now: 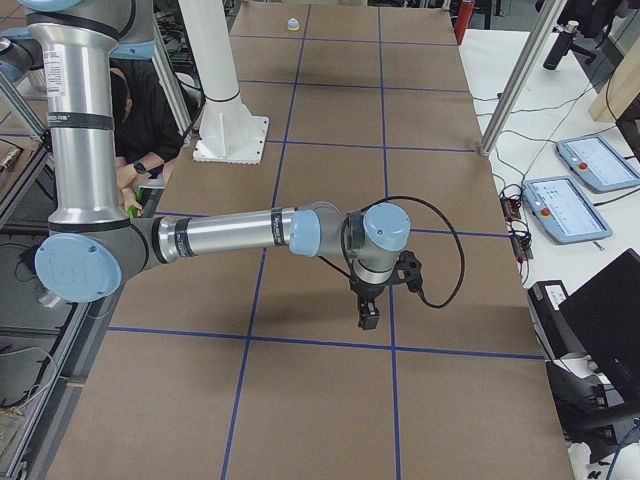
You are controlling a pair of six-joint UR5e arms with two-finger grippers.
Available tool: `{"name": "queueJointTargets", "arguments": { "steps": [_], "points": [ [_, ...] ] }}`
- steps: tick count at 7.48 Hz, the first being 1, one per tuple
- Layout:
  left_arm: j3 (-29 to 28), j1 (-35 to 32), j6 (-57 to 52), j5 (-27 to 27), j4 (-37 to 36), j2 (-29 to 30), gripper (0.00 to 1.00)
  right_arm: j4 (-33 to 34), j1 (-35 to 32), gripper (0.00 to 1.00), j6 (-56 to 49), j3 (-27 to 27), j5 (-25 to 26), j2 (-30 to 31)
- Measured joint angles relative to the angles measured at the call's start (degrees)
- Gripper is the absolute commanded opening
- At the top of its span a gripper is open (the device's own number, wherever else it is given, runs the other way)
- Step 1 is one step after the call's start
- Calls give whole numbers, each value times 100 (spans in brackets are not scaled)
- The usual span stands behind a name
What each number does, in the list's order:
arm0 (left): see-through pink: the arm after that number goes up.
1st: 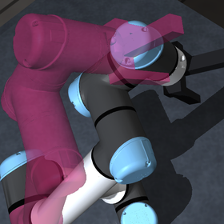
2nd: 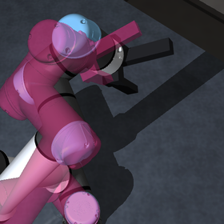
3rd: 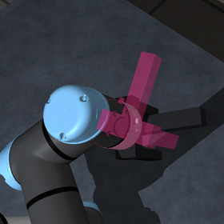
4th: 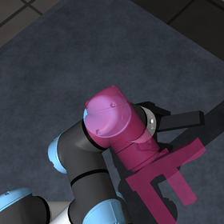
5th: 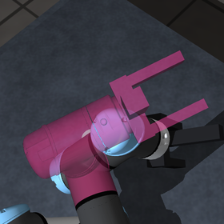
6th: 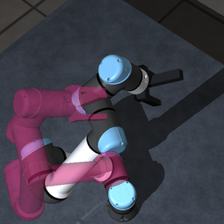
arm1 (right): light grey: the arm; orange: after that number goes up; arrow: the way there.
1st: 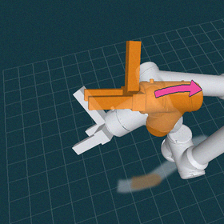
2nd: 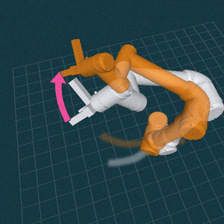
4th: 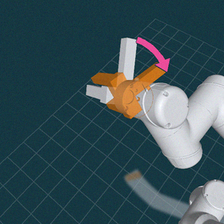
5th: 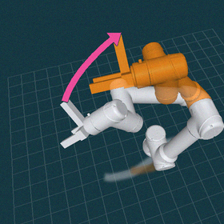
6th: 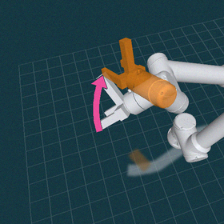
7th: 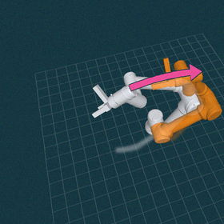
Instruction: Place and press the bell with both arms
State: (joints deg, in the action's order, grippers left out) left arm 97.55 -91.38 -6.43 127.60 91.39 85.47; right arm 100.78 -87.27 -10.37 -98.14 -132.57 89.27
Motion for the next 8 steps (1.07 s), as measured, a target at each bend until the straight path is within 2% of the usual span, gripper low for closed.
{"name": "queueJointTargets", "arguments": {
  "steps": [2,4,6,7,8],
  "points": [
    [41,7,13,-24,-16,20,100,-3,0,100,13,-8,-5,-5],
    [342,157,22,-168,-247,186,100,-4,0,100,13,-42,-5,-1],
    [1083,488,49,-395,-1006,281,100,1,0,100,17,-142,-5,28],
    [1485,563,347,-451,-1385,297,100,2,0,100,17,-162,-4,32],
    [1840,669,1090,-479,-1669,295,100,1,0,100,17,-174,0,31]
  ]
}}
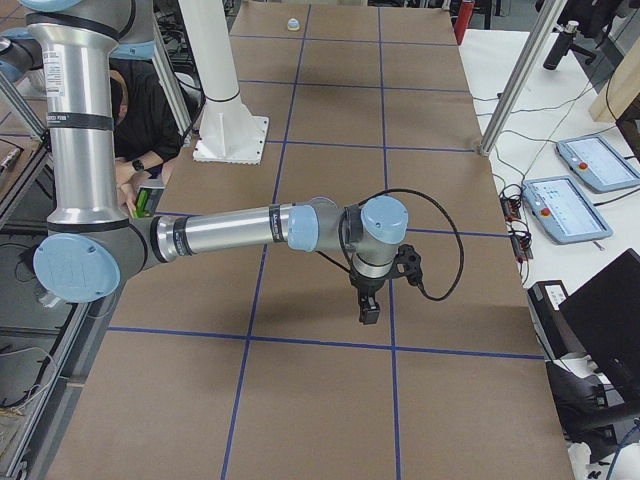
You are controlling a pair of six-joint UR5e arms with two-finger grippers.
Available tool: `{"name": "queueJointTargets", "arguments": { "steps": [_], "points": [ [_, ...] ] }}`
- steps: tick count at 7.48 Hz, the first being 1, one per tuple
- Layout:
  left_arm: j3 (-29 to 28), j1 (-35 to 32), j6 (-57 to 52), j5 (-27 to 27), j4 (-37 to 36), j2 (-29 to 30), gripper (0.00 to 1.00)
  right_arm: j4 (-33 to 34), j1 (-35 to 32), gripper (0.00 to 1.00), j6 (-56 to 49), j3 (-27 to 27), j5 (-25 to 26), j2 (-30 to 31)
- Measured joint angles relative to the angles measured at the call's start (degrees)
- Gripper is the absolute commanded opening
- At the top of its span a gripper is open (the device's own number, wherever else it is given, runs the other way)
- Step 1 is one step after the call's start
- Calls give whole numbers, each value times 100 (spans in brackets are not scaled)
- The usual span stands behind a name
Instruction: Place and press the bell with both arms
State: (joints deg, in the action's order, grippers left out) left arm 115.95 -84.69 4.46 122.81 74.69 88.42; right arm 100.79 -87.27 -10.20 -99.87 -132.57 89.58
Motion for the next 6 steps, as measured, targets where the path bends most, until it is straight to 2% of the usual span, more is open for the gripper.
{"name": "queueJointTargets", "arguments": {
  "steps": [3,6],
  "points": [
    [758,968,2793,-464,-239,-148,100,-6,0,100,0,-15,14,-19],
    [1441,1526,5432,-944,-164,-766,100,-7,0,100,4,-28,10,-23]
  ]
}}
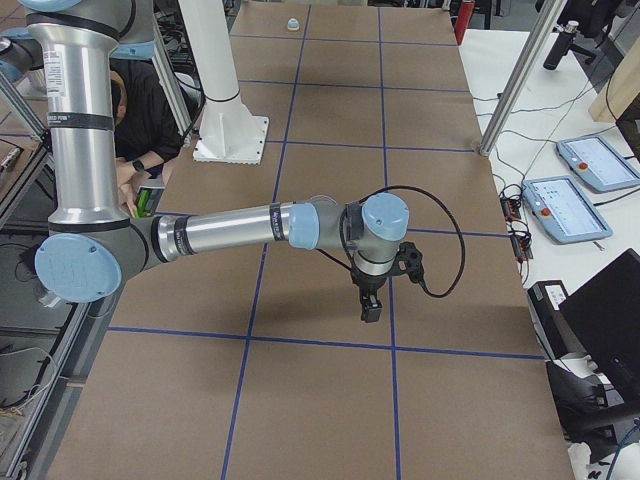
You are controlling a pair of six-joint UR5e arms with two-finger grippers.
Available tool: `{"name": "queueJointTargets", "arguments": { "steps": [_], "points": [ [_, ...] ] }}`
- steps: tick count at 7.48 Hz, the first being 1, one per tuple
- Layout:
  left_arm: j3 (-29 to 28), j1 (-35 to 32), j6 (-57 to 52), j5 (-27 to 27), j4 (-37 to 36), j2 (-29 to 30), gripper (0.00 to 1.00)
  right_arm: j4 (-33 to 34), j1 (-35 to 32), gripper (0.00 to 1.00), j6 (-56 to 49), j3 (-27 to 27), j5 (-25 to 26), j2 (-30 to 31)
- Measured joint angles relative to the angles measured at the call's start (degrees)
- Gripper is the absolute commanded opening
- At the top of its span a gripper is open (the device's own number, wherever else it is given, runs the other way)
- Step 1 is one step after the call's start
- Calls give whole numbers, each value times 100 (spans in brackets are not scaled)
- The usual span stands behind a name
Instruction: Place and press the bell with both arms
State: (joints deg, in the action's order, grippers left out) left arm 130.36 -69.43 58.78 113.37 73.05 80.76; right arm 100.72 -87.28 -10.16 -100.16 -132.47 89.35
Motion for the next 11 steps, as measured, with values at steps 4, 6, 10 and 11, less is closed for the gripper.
{"name": "queueJointTargets", "arguments": {
  "steps": [4,6,10,11],
  "points": [
    [204,1807,3811,-1708,9,-753,100,0,0,100,4,-135,31,7],
    [151,2554,5482,-2142,-87,-1336,100,0,0,100,61,-204,22,12],
    [-740,4069,8758,-2362,-553,-1618,100,-1,33,100,218,-172,2,-43],
    [-1032,4204,9120,-2370,-529,-1621,100,-1,160,100,438,-167,-6,-203]
  ]
}}
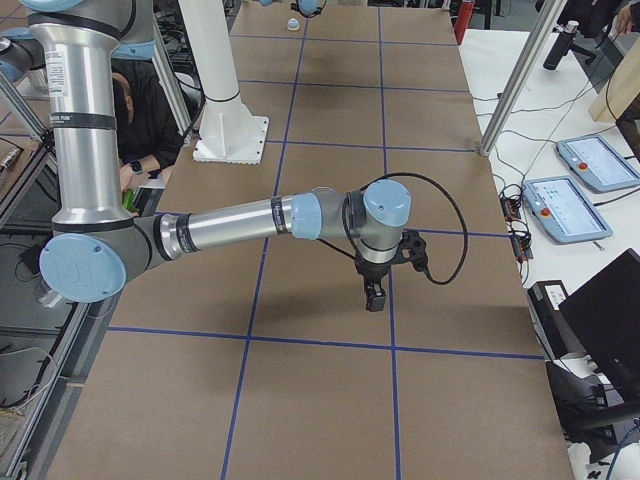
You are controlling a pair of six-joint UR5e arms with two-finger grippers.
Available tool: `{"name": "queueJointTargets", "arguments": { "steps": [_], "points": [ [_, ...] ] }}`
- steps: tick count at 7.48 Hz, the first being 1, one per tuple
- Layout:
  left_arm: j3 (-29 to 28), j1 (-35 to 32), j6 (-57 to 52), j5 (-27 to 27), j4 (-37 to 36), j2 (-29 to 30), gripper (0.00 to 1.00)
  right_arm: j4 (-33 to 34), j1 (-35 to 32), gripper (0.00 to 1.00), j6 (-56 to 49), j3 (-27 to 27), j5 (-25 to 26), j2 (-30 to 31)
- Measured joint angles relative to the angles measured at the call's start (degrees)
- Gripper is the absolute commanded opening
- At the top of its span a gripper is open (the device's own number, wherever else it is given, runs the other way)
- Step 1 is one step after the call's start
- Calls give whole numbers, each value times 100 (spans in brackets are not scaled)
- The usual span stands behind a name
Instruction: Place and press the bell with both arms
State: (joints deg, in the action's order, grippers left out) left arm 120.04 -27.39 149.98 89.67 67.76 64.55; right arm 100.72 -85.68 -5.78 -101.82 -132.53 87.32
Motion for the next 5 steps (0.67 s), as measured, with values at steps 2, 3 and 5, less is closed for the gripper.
{"name": "queueJointTargets", "arguments": {
  "steps": [2,3,5],
  "points": [
    [-620,179,419,-65,363,-9,100,-3,339,100,559,-2,-1,-345],
    [-964,310,576,-83,706,-11,100,-3,421,100,694,0,-1,-471],
    [-1673,635,835,-91,1502,-18,100,-2,529,100,776,9,-1,-635]
  ]
}}
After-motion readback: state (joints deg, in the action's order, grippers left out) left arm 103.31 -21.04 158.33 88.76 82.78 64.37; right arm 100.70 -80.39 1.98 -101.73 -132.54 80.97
